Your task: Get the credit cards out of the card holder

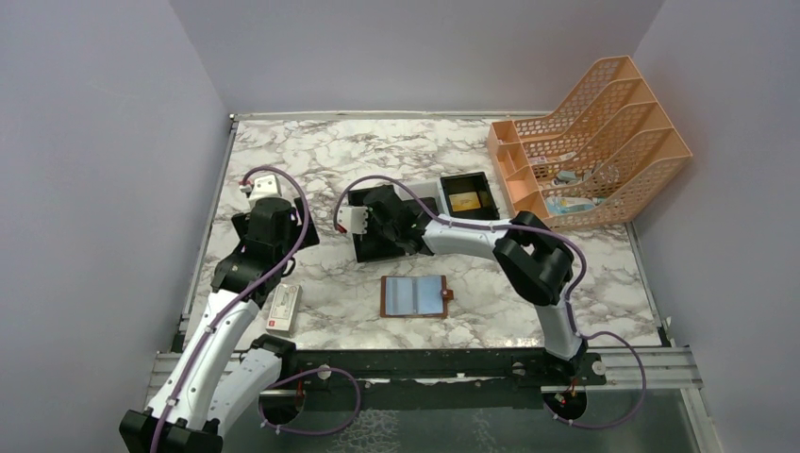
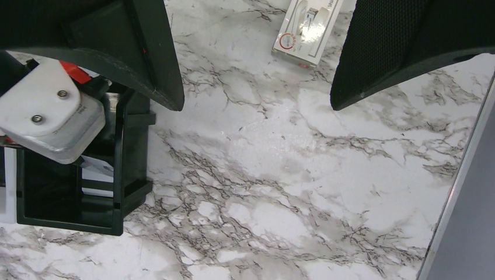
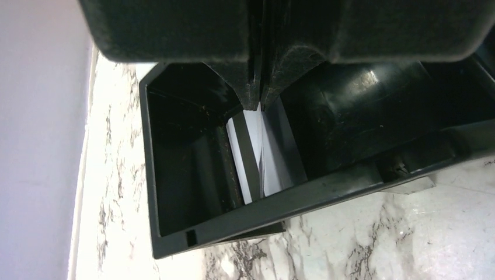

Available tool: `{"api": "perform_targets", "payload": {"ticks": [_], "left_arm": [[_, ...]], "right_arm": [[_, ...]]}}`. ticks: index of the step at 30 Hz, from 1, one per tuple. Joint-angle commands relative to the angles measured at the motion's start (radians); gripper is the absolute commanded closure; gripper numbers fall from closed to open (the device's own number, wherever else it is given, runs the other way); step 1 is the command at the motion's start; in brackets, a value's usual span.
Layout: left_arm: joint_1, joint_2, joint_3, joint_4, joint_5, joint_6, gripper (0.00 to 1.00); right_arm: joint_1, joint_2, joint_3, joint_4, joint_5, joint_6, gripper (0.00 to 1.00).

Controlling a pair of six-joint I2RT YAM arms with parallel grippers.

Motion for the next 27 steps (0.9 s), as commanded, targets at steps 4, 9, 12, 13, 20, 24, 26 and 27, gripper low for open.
{"api": "perform_targets", "payload": {"ticks": [4, 9, 12, 13, 20, 24, 26, 27], "left_arm": [[0.006, -0.065, -0.008, -0.005, -0.071, -0.031, 0.01], [0.006, -0.116, -0.01, -0.008, -0.088, -0.041, 0.01], [0.006, -0.134, -0.012, -0.008, -0.097, -0.044, 0.01], [0.006, -0.134, -0.013, -0.008, -0.098, -0.043, 0.01], [0.006, -0.126, -0.011, -0.007, -0.086, -0.04, 0.01], [0.006, -0.118, -0.01, -0.008, -0.078, -0.039, 0.01], [0.006, -0.117, -0.011, -0.007, -0.077, -0.039, 0.01], [0.007, -0.115, -0.011, -0.007, -0.077, -0.039, 0.01]], "right_arm": [[0.0, 0.057, 0.049, 0.067, -0.021, -0.075, 0.94], [-0.002, 0.101, 0.085, 0.051, -0.012, -0.076, 0.89], [-0.008, 0.106, 0.084, 0.025, -0.06, -0.069, 0.85], [-0.009, 0.106, 0.085, 0.018, -0.067, -0.064, 0.84], [-0.03, 0.095, 0.098, -0.029, -0.092, -0.022, 0.77], [-0.047, 0.082, 0.102, -0.037, -0.113, 0.007, 0.73], [-0.051, 0.078, 0.101, -0.027, -0.111, 0.012, 0.73], [-0.052, 0.077, 0.101, -0.025, -0.11, 0.012, 0.73]]}}
